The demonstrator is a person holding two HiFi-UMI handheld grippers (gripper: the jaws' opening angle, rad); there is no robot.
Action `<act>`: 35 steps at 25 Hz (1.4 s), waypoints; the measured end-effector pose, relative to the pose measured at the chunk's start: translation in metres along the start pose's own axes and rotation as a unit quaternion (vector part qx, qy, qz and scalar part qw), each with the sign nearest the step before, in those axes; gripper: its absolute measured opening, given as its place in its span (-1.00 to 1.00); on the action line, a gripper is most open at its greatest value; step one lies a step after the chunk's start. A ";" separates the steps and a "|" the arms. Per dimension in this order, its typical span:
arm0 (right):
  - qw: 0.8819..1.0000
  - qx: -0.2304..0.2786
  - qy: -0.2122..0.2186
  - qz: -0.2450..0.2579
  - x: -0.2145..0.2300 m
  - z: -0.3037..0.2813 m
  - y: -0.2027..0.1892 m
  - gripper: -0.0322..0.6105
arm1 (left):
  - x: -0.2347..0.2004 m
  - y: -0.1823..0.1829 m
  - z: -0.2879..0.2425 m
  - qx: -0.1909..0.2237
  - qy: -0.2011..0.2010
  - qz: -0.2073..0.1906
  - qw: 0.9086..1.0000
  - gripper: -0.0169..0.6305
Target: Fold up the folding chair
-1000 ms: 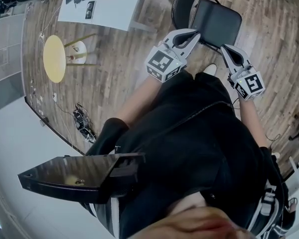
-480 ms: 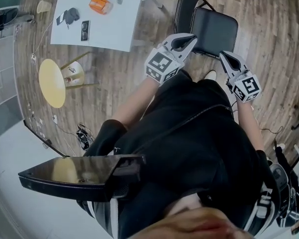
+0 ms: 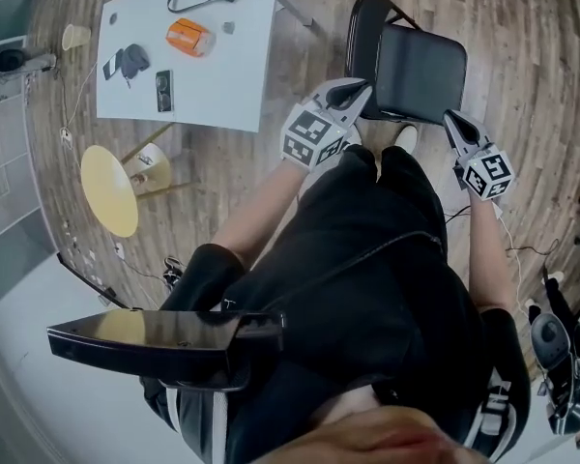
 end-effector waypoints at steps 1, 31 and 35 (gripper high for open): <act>1.000 -0.003 0.001 -0.009 0.012 -0.002 -0.007 -0.86 | -0.005 -0.003 -0.007 -0.009 0.006 0.004 1.000 -0.93; 0.888 -0.128 -0.047 -0.439 0.360 -0.084 -0.443 0.11 | -0.193 -0.178 -0.147 -0.250 0.202 0.203 0.925 -0.21; 0.889 -0.139 -0.018 -0.437 0.371 -0.108 -0.460 0.19 | -0.190 -0.186 -0.154 -0.287 0.172 0.234 0.913 -0.21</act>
Point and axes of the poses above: the fingertips, and each gripper's own axes: z backward along the fingers, x to its right, y out of its top, the point moved 2 cm from there along z, backward along the fingers, and after that the axes turned 4 degrees about z, right-handed, at the moved point
